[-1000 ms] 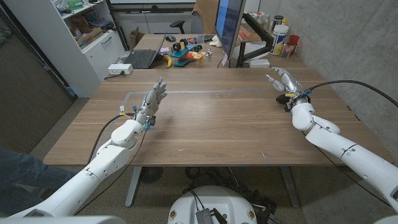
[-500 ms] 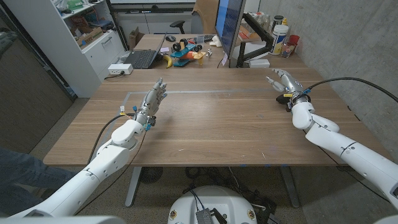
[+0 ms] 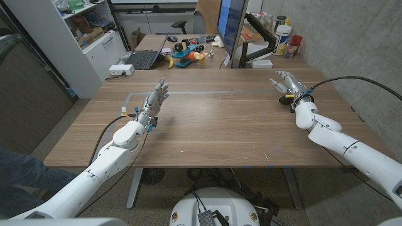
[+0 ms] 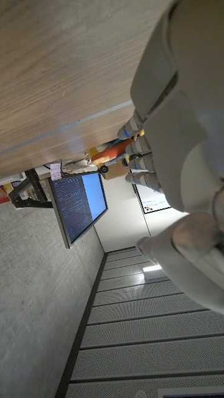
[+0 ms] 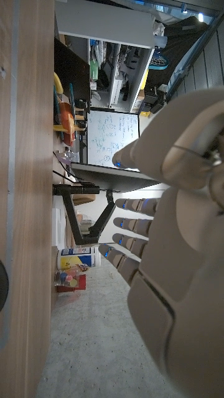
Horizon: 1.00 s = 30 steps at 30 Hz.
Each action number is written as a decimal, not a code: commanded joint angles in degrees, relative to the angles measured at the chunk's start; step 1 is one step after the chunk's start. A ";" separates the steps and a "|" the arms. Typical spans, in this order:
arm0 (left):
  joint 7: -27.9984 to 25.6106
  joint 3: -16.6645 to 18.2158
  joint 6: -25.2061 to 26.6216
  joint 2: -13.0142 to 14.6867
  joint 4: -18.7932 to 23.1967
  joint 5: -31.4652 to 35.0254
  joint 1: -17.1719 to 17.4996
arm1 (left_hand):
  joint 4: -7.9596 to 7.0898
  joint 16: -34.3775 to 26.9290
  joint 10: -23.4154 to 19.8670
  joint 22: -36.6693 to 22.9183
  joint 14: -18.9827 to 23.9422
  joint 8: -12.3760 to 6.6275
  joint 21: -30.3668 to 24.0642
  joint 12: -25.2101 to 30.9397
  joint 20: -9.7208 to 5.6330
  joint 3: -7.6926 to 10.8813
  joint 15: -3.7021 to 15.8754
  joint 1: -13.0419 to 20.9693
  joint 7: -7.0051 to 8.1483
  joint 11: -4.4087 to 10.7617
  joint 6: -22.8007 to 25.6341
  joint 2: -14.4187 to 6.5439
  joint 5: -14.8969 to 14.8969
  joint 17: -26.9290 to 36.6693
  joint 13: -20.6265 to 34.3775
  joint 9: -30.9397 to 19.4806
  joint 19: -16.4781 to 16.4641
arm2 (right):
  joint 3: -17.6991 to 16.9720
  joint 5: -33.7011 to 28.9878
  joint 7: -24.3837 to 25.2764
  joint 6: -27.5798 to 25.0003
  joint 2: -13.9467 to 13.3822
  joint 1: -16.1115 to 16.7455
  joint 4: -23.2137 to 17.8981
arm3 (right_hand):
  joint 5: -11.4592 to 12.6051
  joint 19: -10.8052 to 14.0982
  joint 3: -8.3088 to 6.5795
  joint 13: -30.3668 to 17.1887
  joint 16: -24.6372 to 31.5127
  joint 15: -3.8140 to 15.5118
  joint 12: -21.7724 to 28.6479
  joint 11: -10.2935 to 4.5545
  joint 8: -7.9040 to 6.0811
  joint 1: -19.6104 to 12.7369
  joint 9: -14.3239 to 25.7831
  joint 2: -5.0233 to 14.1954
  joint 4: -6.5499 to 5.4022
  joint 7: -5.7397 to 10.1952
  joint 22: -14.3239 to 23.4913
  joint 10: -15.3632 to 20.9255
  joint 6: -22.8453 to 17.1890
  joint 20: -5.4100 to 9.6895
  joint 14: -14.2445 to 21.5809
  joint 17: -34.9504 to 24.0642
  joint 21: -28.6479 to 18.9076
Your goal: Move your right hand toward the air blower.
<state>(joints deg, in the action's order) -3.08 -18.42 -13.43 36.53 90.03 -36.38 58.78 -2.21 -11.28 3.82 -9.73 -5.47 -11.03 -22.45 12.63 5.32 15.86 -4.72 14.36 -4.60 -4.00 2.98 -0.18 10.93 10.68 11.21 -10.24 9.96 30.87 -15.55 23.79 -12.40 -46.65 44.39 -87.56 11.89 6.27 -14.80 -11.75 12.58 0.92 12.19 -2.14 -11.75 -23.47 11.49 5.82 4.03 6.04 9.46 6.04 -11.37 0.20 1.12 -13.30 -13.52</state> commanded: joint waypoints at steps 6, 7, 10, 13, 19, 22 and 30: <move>0.41 0.23 0.11 0.15 -0.30 -0.66 0.30 | 0.38 -0.09 -0.59 -0.32 0.15 -0.31 0.33 0.00 0.34 -0.04 0.07 0.16 -0.32 -0.11 0.86 -0.64 -0.07 0.03 0.06 -0.14 -0.19 | 0.49 -0.38 -1.29 -3.30 -1.08 -0.53 -0.34 | 0.27 0.06 -0.18 -0.16 -0.14 -0.13 0.12 -0.23 -0.25 0.88 -0.02 -0.05 0.15 0.16 0.26 0.89 -0.93 -0.30 0.03 -0.15 0.33; 0.37 0.23 0.06 0.14 -0.30 -0.60 0.31 | 0.39 -0.08 -0.58 -0.32 0.15 -0.32 0.34 -0.01 0.34 -0.04 0.06 0.17 -0.33 -0.10 0.88 -0.65 -0.07 0.03 0.06 -0.14 -0.20 | 0.48 -0.39 -1.32 -3.56 -1.15 -0.49 -0.45 | 0.27 0.05 -0.18 -0.16 -0.13 -0.15 0.12 -0.25 -0.26 0.89 -0.02 -0.05 0.15 0.18 0.26 0.89 -0.98 -0.35 0.06 -0.14 0.35; 0.53 0.34 0.11 0.18 -0.14 -0.89 0.37 | 0.41 -0.08 -0.58 -0.33 0.16 -0.34 0.41 -0.02 0.33 -0.04 0.06 0.17 -0.36 -0.11 1.00 -0.67 -0.07 0.03 0.06 -0.14 -0.21 | 0.55 -0.50 -1.50 -4.07 -1.47 -0.41 -0.72 | 0.28 0.05 -0.18 -0.16 -0.12 -0.14 0.14 -0.23 -0.28 0.94 -0.02 -0.04 0.15 0.20 0.26 0.99 -1.06 -0.37 0.09 -0.13 0.42; 1.11 0.34 0.08 0.25 0.06 -1.27 0.38 | 0.43 -0.07 -0.59 -0.33 0.16 -0.34 0.44 -0.02 0.34 -0.04 0.02 0.17 -0.31 -0.12 1.04 -0.68 -0.07 0.03 0.06 -0.14 -0.28 | 0.37 -0.30 -1.59 -5.12 -1.55 -0.21 -1.13 | 0.30 0.01 -0.18 -0.17 -0.10 -0.14 0.16 -0.20 -0.27 0.98 -0.02 -0.04 0.16 0.21 0.26 1.08 -1.10 -0.41 0.14 -0.11 0.53; 1.18 0.22 0.02 0.56 0.69 -0.88 0.48 | 0.47 -0.07 -0.65 -0.33 0.19 -0.32 0.55 -0.01 0.38 -0.04 0.01 0.18 -0.30 -0.13 1.11 -0.72 -0.07 0.03 0.06 -0.14 -0.30 | 0.50 -0.18 -1.98 -6.11 -1.83 -0.09 -1.41 | 0.32 0.03 -0.19 -0.17 -0.04 -0.09 0.14 -0.25 -0.28 1.05 -0.02 -0.03 0.15 0.26 0.27 1.10 -1.17 -0.46 0.30 -0.09 0.62; 1.09 0.21 0.35 0.78 0.96 -0.83 0.55 | 0.49 -0.07 -0.65 -0.33 0.19 -0.31 0.61 -0.02 0.40 -0.04 0.02 0.18 -0.32 -0.18 1.13 -0.73 -0.07 0.03 0.06 -0.14 -0.29 | 0.43 0.27 -2.16 -6.40 -1.80 0.01 -1.47 | 0.33 0.21 -0.20 -0.18 -0.08 -0.05 0.13 -0.21 -0.27 1.08 -0.02 -0.01 0.15 0.27 0.27 1.11 -1.16 -0.48 0.20 -0.08 0.61; 0.73 0.37 0.90 1.30 1.61 -0.69 0.83 | 0.57 -0.04 -0.61 -0.34 0.21 -0.22 0.79 -0.06 0.91 -0.05 -0.08 0.18 -0.19 -0.48 1.09 -0.78 -0.08 0.03 0.07 -0.15 -0.50 | 0.77 0.82 -3.08 -7.81 -1.90 -0.22 -1.23 | 0.36 0.41 -0.26 -0.19 -0.19 -0.16 0.10 -0.19 -0.19 1.13 -0.02 0.07 0.17 0.28 0.26 1.13 -1.07 -0.66 -0.09 -0.05 0.71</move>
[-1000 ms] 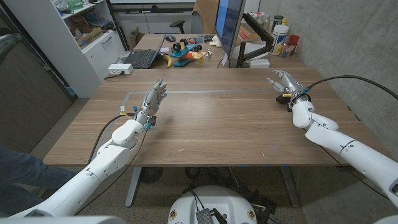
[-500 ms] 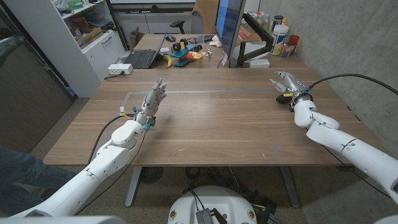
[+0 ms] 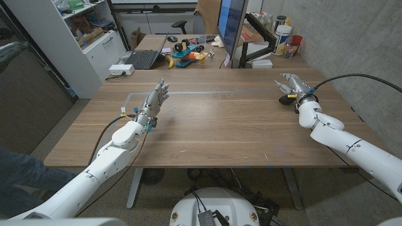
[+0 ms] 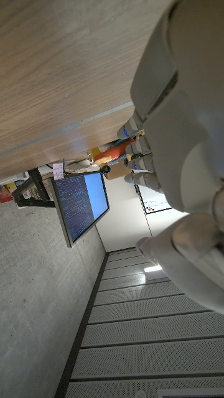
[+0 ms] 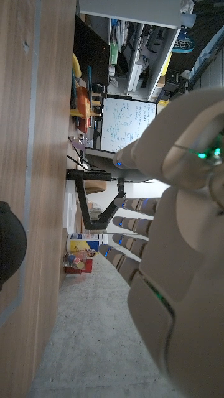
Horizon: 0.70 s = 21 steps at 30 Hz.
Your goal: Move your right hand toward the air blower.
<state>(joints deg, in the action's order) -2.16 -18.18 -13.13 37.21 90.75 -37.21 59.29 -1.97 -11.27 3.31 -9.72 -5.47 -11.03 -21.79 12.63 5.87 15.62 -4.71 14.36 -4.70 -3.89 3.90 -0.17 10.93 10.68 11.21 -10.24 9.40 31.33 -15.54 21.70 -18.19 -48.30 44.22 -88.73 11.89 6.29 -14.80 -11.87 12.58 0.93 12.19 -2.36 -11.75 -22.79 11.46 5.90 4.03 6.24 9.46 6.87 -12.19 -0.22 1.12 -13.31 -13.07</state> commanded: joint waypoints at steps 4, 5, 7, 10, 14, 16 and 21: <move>-0.09 0.11 0.73 0.82 1.06 0.16 0.43 | 0.36 -0.02 -0.13 -0.35 0.18 -0.21 0.21 -0.05 0.37 0.18 -0.11 0.18 -0.08 -0.63 0.21 -0.79 -0.09 0.03 0.08 -0.15 0.04 | 0.68 0.65 -1.27 -2.63 -0.34 -0.37 0.14 | 0.38 0.42 -0.28 -0.07 -0.18 -0.29 0.08 0.04 -0.17 0.47 0.01 0.01 0.19 0.04 0.27 0.31 -0.21 -0.26 -0.06 -0.01 0.34; -0.13 0.10 0.74 0.85 1.10 0.23 0.46 | 0.37 -0.02 -0.13 -0.35 0.19 -0.21 0.24 -0.05 0.34 0.18 -0.11 0.18 -0.07 -0.62 0.23 -0.80 -0.09 0.03 0.08 -0.15 0.04 | 0.77 0.64 -1.39 -2.62 -0.41 -0.46 0.21 | 0.38 0.43 -0.28 -0.07 -0.17 -0.31 0.08 0.03 -0.17 0.47 0.01 0.01 0.20 0.05 0.27 0.31 -0.23 -0.29 -0.03 -0.01 0.35; -0.09 0.14 0.76 0.82 1.16 0.06 0.52 | 0.40 -0.01 -0.18 -0.35 0.17 -0.20 0.31 -0.04 0.40 0.17 -0.21 0.17 -0.03 -0.75 0.25 -0.81 -0.09 0.03 0.09 -0.15 0.03 | 0.86 0.75 -1.56 -2.80 -0.39 -0.63 0.39 | 0.38 0.41 -0.29 -0.07 -0.17 -0.38 0.08 -0.02 -0.15 0.51 0.01 0.01 0.20 0.06 0.27 0.35 -0.20 -0.64 -0.02 0.01 0.43; 0.32 0.36 0.66 0.65 1.07 -0.70 0.65 | 0.45 -0.04 -0.23 -0.36 0.27 -0.17 0.39 -0.03 1.15 0.16 -0.24 0.16 0.03 -0.69 0.27 -0.83 -0.10 0.04 0.10 -0.16 -0.20 | 0.99 0.86 -1.65 -3.42 -0.23 -0.81 0.55 | 0.39 0.63 -0.31 -0.07 -0.15 -0.35 0.06 0.06 -0.16 0.54 0.01 0.02 0.23 0.21 0.27 0.37 -0.26 -1.03 0.02 0.03 0.43; -0.09 0.48 0.55 0.72 1.14 -0.42 0.78 | 0.49 -0.09 -0.50 -0.38 0.45 -0.23 0.46 0.07 1.24 0.15 -0.43 0.15 0.12 -0.82 0.54 -0.86 -0.10 0.04 0.11 -0.16 -0.44 | 1.31 1.00 -1.83 -3.20 -0.23 -1.06 1.12 | 0.41 0.72 -0.34 -0.08 -0.11 -0.38 0.06 0.03 -0.16 0.55 0.01 0.04 0.25 0.29 0.27 0.42 -0.30 -1.09 0.13 0.05 0.49; -0.80 0.45 0.89 0.93 1.38 0.14 0.83 | 0.51 -0.09 -0.50 -0.38 0.46 -0.22 0.51 0.06 1.17 0.14 -0.45 0.15 0.14 -0.82 0.56 -0.87 -0.10 0.04 0.12 -0.16 -0.44 | 1.38 1.11 -1.76 -3.54 -0.03 -1.14 1.33 | 0.41 0.76 -0.35 -0.08 -0.09 -0.42 0.06 0.01 -0.15 0.55 0.01 0.04 0.27 0.31 0.27 0.42 -0.30 -1.13 0.18 0.06 0.51; -0.77 0.49 1.21 1.02 1.44 -0.01 0.81 | 0.56 -0.09 -0.58 -0.39 0.50 -0.20 0.63 0.08 1.02 0.13 -0.53 0.15 0.12 -1.03 0.60 -0.90 -0.11 0.04 0.13 -0.16 -0.53 | 1.73 1.24 -1.96 -3.91 0.14 -1.48 1.90 | 0.42 0.85 -0.37 -0.09 -0.05 -0.28 0.06 -0.03 -0.12 0.59 0.02 0.06 0.28 0.30 0.28 0.49 -0.27 -1.23 0.29 0.08 0.58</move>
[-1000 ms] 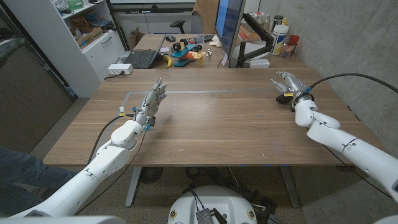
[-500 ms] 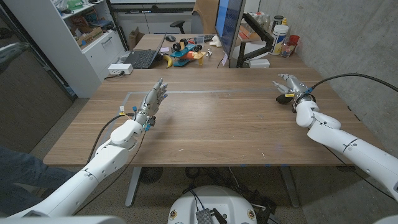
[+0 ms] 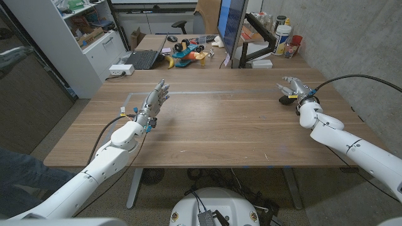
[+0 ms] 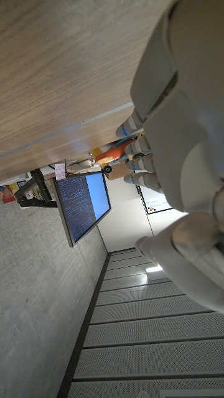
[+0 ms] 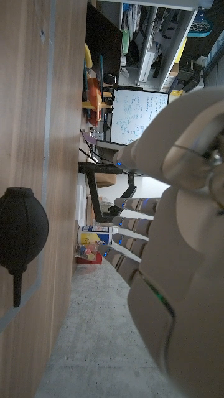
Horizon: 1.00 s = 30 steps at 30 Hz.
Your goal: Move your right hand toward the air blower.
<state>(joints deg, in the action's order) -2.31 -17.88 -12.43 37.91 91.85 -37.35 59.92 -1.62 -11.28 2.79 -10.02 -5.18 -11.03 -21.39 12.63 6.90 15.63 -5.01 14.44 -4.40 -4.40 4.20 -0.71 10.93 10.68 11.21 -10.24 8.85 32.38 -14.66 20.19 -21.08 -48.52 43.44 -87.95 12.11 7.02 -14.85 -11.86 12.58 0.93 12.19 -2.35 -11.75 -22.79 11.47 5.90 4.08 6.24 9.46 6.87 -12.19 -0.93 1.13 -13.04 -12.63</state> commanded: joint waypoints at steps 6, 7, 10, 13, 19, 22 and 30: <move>-0.54 -0.06 0.58 0.23 0.18 0.39 -0.16 | 0.25 -0.09 -0.10 -0.10 0.25 -0.20 0.34 0.08 -0.04 0.13 -0.24 0.07 -0.23 -0.62 0.37 -0.40 -0.11 0.04 0.13 -0.16 0.00 | 1.33 0.35 -0.79 -0.46 0.45 -1.29 1.93 | 0.19 0.12 -0.32 -0.11 -0.03 -0.20 0.06 0.04 -0.14 0.65 0.01 0.04 0.25 0.30 0.28 0.55 -0.35 -0.61 0.36 -0.18 0.23; -0.51 -0.11 0.58 0.21 0.14 0.43 -0.22 | 0.25 -0.10 -0.10 -0.10 0.29 -0.21 0.36 0.08 -0.08 0.12 -0.25 0.06 -0.22 -0.61 0.41 -0.40 -0.11 0.04 0.13 -0.16 -0.02 | 1.37 0.45 -0.81 -0.20 0.49 -1.33 2.11 | 0.19 0.10 -0.32 -0.11 -0.03 -0.21 0.07 0.07 -0.13 0.66 0.01 0.03 0.25 0.25 0.28 0.58 -0.34 -0.63 0.36 -0.17 0.25; -0.21 -0.35 0.50 0.16 -0.14 0.64 -0.52 | 0.27 -0.09 -0.12 -0.11 0.27 -0.19 0.41 0.08 -0.09 0.12 -0.23 0.06 -0.16 -0.61 0.41 -0.41 -0.11 0.04 0.14 -0.17 -0.03 | 1.44 0.72 -0.79 -0.74 0.92 -1.47 2.35 | 0.19 0.08 -0.32 -0.11 -0.02 -0.17 0.07 0.11 -0.12 0.68 0.01 0.03 0.26 0.26 0.28 0.60 -0.33 -0.66 0.38 -0.17 0.30; 0.24 -0.60 0.49 0.02 -0.48 0.61 -0.89 | 0.30 -0.06 -0.14 -0.11 0.23 -0.18 0.50 0.09 -0.01 0.12 -0.23 0.06 -0.14 -0.56 0.43 -0.43 -0.12 0.04 0.14 -0.17 0.00 | 1.58 0.83 -0.78 -0.63 1.00 -1.59 2.62 | 0.19 0.09 -0.32 -0.11 0.01 -0.14 0.07 0.05 -0.12 0.71 0.01 0.02 0.26 0.25 0.28 0.61 -0.34 -0.72 0.46 -0.16 0.34; 0.32 -0.90 0.29 -0.31 -1.00 0.89 -1.36 | 0.57 -0.01 -0.20 -0.09 0.34 -0.08 1.14 0.03 -4.05 0.10 -0.62 0.09 -0.39 -1.31 0.60 -0.61 -0.13 0.01 0.16 -0.16 -0.35 | 1.82 0.79 -0.90 -0.76 0.86 -1.75 2.71 | 0.19 0.17 -0.33 -0.12 0.02 -0.11 0.02 0.12 -0.10 0.77 0.01 0.01 0.28 0.21 0.29 0.56 -0.33 -0.79 0.51 -0.14 0.40; 0.30 -0.95 0.51 -0.15 -0.85 0.98 -1.40 | 0.61 0.00 -0.18 -0.08 0.36 -0.06 1.21 0.01 -4.40 0.11 -0.68 0.10 -0.50 -1.36 0.61 -0.64 -0.14 0.01 0.16 -0.16 -0.47 | 2.07 0.74 -1.00 -0.39 0.76 -1.81 2.92 | 0.19 0.21 -0.33 -0.12 0.02 -0.13 0.03 0.09 -0.10 0.80 0.01 0.00 0.28 0.22 0.29 0.61 -0.34 -0.87 0.52 -0.13 0.43; 0.28 -0.94 0.66 0.04 -0.69 1.09 -1.49 | 0.72 0.06 -0.16 -0.07 0.25 -0.01 1.61 -0.03 -3.11 0.12 -0.62 0.12 -0.47 -1.26 0.61 -0.74 -0.14 0.00 0.16 -0.16 -0.24 | 2.62 0.66 -0.99 -0.72 1.22 -1.99 3.33 | 0.18 0.25 -0.32 -0.13 0.05 -0.12 0.02 0.10 -0.07 0.91 0.01 -0.01 0.27 0.20 0.30 0.63 -0.31 -0.99 0.58 -0.12 0.52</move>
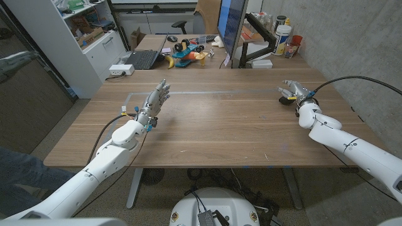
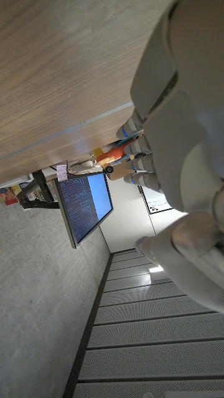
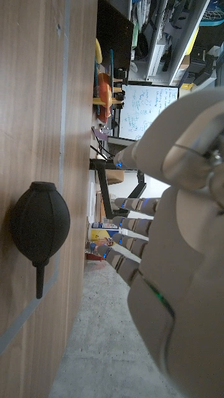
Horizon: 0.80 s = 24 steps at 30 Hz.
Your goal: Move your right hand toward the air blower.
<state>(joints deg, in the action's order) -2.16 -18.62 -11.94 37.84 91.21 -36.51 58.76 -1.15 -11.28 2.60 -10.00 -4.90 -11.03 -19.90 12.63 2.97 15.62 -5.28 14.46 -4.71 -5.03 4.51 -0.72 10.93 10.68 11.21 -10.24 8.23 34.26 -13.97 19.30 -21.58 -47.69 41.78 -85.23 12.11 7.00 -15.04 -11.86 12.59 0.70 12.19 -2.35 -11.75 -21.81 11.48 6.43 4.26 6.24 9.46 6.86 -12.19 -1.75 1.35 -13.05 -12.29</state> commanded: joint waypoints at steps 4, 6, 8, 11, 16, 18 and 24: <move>0.14 -0.27 0.14 0.16 0.04 0.37 -0.33 | 0.29 0.10 0.07 -0.09 -0.10 -0.03 0.23 -0.05 1.23 0.13 -0.19 0.10 -0.09 -0.38 0.39 -0.76 -0.15 0.01 0.16 -0.17 0.34 | 1.02 -0.22 -0.28 -0.60 0.30 -0.35 0.39 | 0.18 0.30 -0.13 -0.14 0.05 0.12 0.01 0.08 -0.05 -0.03 0.00 -0.54 0.09 0.16 0.30 0.65 -0.29 -0.22 0.36 -0.11 0.21; 0.24 -0.31 0.07 0.15 0.00 0.39 -0.33 | 0.31 0.11 0.13 -0.09 -0.13 -0.01 0.29 -0.08 1.34 0.13 -0.16 0.10 -0.10 -0.34 0.36 -0.78 -0.15 0.01 0.16 -0.17 0.35 | 1.07 -0.16 -0.32 -0.62 0.36 -0.35 0.40 | 0.17 0.32 -0.13 -0.14 0.07 0.09 -0.01 0.04 -0.06 0.00 0.00 -0.54 0.09 0.18 0.30 0.62 -0.32 -0.23 0.42 -0.11 0.23; 0.25 -0.32 0.00 0.12 -0.01 0.39 -0.28 | 0.32 0.13 0.19 -0.09 -0.16 0.00 0.33 -0.11 1.43 0.13 -0.16 0.10 -0.08 -0.31 0.37 -0.79 -0.15 0.01 0.16 -0.17 0.34 | 1.23 -0.24 -0.51 -0.68 0.35 -0.41 0.38 | 0.17 0.33 -0.13 -0.14 0.07 0.10 0.00 0.07 -0.06 0.02 0.00 -0.55 0.09 0.18 0.30 0.66 -0.33 -0.27 0.43 -0.11 0.25; 0.22 -0.32 -0.10 0.17 -0.01 0.50 -0.22 | 0.34 0.13 0.20 -0.10 -0.18 0.01 0.41 -0.11 1.65 0.12 -0.15 0.10 -0.09 -0.32 0.35 -0.81 -0.15 0.01 0.16 -0.17 0.37 | 1.26 -0.23 -0.47 -1.01 0.49 -0.42 0.31 | 0.17 0.35 -0.13 -0.14 0.11 0.14 -0.01 0.02 -0.05 0.04 0.00 -0.55 0.09 0.20 0.30 0.65 -0.31 -0.32 0.52 -0.10 0.27; -0.01 -0.08 -0.14 0.31 0.24 0.47 -0.02 | 0.40 0.15 0.21 -0.10 -0.20 0.03 0.55 -0.13 0.95 0.11 0.08 0.08 -0.07 -0.17 0.37 -0.86 -0.16 0.01 0.16 -0.17 0.22 | 1.62 -0.47 -0.57 -0.29 0.45 -0.67 0.79 | 0.17 0.38 -0.13 -0.15 0.11 0.18 -0.02 0.02 -0.05 0.09 0.00 -0.55 0.09 0.25 0.30 0.66 -0.35 -0.40 0.53 -0.10 0.32; -0.06 -0.04 0.05 0.49 0.43 0.51 0.02 | 0.41 0.16 0.22 -0.11 -0.23 0.04 0.59 -0.14 0.90 0.11 0.12 0.08 -0.10 -0.21 0.36 -0.87 -0.16 0.01 0.16 -0.17 0.21 | 1.62 -0.43 -0.50 -0.55 0.67 -0.74 0.92 | 0.17 0.40 -0.14 -0.15 0.13 0.20 -0.01 0.00 -0.06 0.12 0.00 -0.56 0.10 0.25 0.31 0.69 -0.36 -0.41 0.59 -0.09 0.34; 0.17 -0.22 0.44 0.56 0.28 0.52 -0.30 | 0.46 0.17 0.17 -0.11 -0.27 0.05 0.73 -0.12 1.09 0.10 0.12 0.08 -0.08 -0.14 0.38 -0.90 -0.17 0.01 0.16 -0.17 0.18 | 1.78 -0.43 -0.56 -0.27 0.74 -0.87 1.30 | 0.16 0.40 -0.14 -0.15 0.18 0.15 -0.01 0.02 -0.05 0.18 0.00 -0.56 0.10 0.26 0.31 0.73 -0.36 -0.46 0.74 -0.08 0.41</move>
<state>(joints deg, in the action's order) -2.03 -18.84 -11.87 38.18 91.33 -36.11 58.59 -1.17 -11.27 2.60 -10.00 -4.90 -11.03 -19.46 12.63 4.10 15.62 -5.28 14.36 -4.71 -5.02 4.51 -1.24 10.93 10.68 11.21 -10.24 8.10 35.66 -14.26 18.86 -22.14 -47.18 41.17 -84.49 12.10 7.21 -15.04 -11.85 12.58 0.72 12.19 -2.35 -11.75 -21.58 11.48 6.19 4.26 6.24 9.46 6.86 -12.19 -1.95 1.34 -13.06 -12.07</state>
